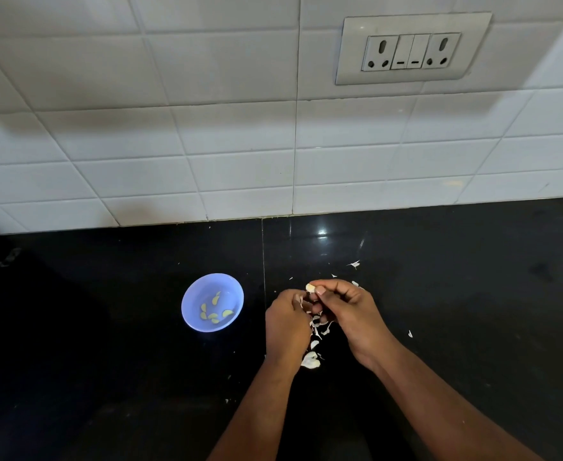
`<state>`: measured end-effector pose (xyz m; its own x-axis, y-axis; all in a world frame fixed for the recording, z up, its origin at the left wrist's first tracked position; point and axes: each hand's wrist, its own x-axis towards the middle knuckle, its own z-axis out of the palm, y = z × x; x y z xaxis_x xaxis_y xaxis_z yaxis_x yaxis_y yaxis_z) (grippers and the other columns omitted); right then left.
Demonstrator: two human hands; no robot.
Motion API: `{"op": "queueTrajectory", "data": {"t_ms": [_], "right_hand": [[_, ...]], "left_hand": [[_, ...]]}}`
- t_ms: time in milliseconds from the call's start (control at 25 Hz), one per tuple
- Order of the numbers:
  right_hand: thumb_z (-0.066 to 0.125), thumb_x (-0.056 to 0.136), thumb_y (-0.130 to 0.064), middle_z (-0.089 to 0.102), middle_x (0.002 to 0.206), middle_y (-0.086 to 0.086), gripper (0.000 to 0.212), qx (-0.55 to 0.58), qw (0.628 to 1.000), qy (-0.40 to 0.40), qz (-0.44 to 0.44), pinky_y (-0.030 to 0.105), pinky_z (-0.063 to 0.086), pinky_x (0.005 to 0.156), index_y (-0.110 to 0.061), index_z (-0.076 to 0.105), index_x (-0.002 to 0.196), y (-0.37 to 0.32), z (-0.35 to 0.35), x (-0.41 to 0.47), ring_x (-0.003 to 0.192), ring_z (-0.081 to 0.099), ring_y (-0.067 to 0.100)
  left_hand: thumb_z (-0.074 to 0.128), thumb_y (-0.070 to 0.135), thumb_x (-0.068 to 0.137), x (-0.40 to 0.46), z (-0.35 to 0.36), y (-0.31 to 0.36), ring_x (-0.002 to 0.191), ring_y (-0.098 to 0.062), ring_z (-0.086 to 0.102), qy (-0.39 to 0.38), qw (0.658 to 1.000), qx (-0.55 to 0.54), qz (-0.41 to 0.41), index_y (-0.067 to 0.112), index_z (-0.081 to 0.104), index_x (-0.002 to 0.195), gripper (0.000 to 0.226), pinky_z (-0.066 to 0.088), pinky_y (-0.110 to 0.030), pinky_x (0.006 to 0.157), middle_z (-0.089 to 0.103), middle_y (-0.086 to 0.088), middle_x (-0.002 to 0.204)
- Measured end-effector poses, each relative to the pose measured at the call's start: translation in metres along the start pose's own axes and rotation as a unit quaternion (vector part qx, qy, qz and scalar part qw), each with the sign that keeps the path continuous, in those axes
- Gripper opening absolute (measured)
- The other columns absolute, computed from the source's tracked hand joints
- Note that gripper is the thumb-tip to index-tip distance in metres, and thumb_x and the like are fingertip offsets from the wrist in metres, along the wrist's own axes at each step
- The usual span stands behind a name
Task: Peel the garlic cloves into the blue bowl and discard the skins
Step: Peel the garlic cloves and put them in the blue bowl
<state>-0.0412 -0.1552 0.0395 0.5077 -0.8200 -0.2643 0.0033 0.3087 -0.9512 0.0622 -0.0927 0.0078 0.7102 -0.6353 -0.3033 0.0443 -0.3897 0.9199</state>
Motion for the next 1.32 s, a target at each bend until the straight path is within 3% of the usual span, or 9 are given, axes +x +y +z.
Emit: {"op": "queueTrajectory", "data": {"t_ms": [240, 320, 400, 480, 560, 880, 1080, 1200, 1320], "right_hand": [[0.076, 0.092, -0.005, 0.076, 0.091, 0.019, 0.008, -0.014, 0.998, 0.061, 0.009, 0.023, 0.056, 0.062, -0.005, 0.078, 0.1, -0.006, -0.007, 0.004, 0.07, 0.068, 0.013], [0.072, 0.095, -0.006, 0.077, 0.094, 0.017, 0.008, -0.029, 0.998, 0.06, 0.008, 0.023, 0.056, 0.063, -0.007, 0.078, 0.101, -0.008, -0.008, 0.004, 0.071, 0.069, 0.013], [0.069, 0.098, -0.005, 0.078, 0.094, 0.016, 0.01, -0.04, 0.997, 0.058, 0.008, 0.022, 0.056, 0.063, -0.008, 0.078, 0.102, -0.008, -0.01, 0.004, 0.071, 0.068, 0.012], [0.069, 0.098, -0.006, 0.078, 0.092, 0.016, 0.01, -0.059, 0.996, 0.06, 0.004, 0.023, 0.056, 0.064, -0.01, 0.078, 0.1, -0.007, -0.011, 0.004, 0.07, 0.068, 0.012], [0.072, 0.096, -0.008, 0.078, 0.086, 0.012, 0.01, -0.093, 0.993, 0.067, -0.011, 0.025, 0.057, 0.068, -0.014, 0.079, 0.096, -0.004, -0.012, 0.005, 0.073, 0.07, 0.014], [0.07, 0.098, -0.025, 0.076, 0.089, -0.008, 0.009, -0.21, 0.975, 0.047, -0.054, 0.023, 0.055, 0.074, -0.027, 0.077, 0.092, -0.004, -0.01, 0.004, 0.084, 0.071, 0.007], [0.051, 0.1, -0.065, 0.074, 0.08, 0.004, 0.049, -0.242, 0.968, 0.051, 0.028, 0.039, 0.056, 0.072, -0.021, 0.071, 0.088, -0.004, 0.004, 0.009, 0.074, 0.069, 0.017], [0.046, 0.107, -0.054, 0.079, 0.095, 0.011, 0.051, -0.137, 0.989, 0.015, 0.056, 0.05, 0.06, 0.093, -0.012, 0.074, 0.097, -0.005, 0.009, 0.012, 0.096, 0.076, 0.028], [0.047, 0.108, -0.047, 0.076, 0.093, 0.017, 0.055, -0.053, 0.996, 0.007, 0.07, 0.044, 0.06, 0.082, 0.004, 0.066, 0.1, -0.008, 0.01, 0.009, 0.087, 0.073, 0.036]], "left_hand": [[0.086, 0.034, 0.082, 0.002, -0.016, 0.006, 0.063, -0.002, 0.064, 0.036, 0.993, 0.112, 0.014, 0.024, 0.069, 0.071, 0.022, 0.055, -0.032, 0.065, 0.071, 0.013, 0.07], [0.078, 0.037, 0.091, 0.002, -0.021, 0.008, 0.081, 0.001, 0.07, -0.014, 0.987, 0.158, 0.025, 0.035, 0.08, 0.089, 0.003, 0.06, -0.032, 0.077, 0.076, 0.02, 0.088], [0.065, 0.033, 0.1, 0.001, -0.022, 0.01, 0.097, -0.004, 0.071, -0.041, 0.98, 0.191, 0.038, 0.038, 0.079, 0.114, 0.02, 0.06, -0.035, 0.087, 0.078, 0.016, 0.108], [0.067, 0.038, 0.098, 0.002, -0.02, 0.011, 0.077, -0.007, 0.069, -0.022, 0.981, 0.188, 0.036, 0.029, 0.08, 0.096, 0.016, 0.06, -0.037, 0.074, 0.077, 0.011, 0.086], [0.072, 0.051, 0.092, 0.0, -0.019, 0.014, 0.055, -0.009, 0.053, 0.012, 0.982, 0.185, 0.028, 0.02, 0.061, 0.07, 0.04, 0.047, -0.035, 0.056, 0.06, 0.008, 0.06], [0.054, 0.046, 0.106, -0.005, -0.009, 0.017, 0.065, -0.007, 0.056, -0.074, 0.992, 0.052, 0.083, 0.025, 0.061, 0.082, 0.032, 0.055, -0.046, 0.068, 0.065, 0.0, 0.076], [0.047, 0.031, 0.111, -0.015, 0.004, 0.022, 0.062, -0.001, 0.049, -0.067, 0.993, 0.013, 0.092, 0.019, 0.059, 0.082, 0.034, 0.04, -0.02, 0.058, 0.058, 0.009, 0.07], [0.047, 0.029, 0.112, -0.02, 0.011, 0.024, 0.065, -0.001, 0.05, -0.048, 0.994, -0.043, 0.086, 0.019, 0.058, 0.079, 0.036, 0.043, -0.02, 0.061, 0.058, 0.011, 0.069], [0.046, 0.029, 0.112, -0.018, 0.014, 0.023, 0.066, -0.004, 0.05, -0.04, 0.994, -0.083, 0.056, 0.017, 0.057, 0.081, 0.035, 0.045, -0.022, 0.062, 0.056, 0.011, 0.068]]}}
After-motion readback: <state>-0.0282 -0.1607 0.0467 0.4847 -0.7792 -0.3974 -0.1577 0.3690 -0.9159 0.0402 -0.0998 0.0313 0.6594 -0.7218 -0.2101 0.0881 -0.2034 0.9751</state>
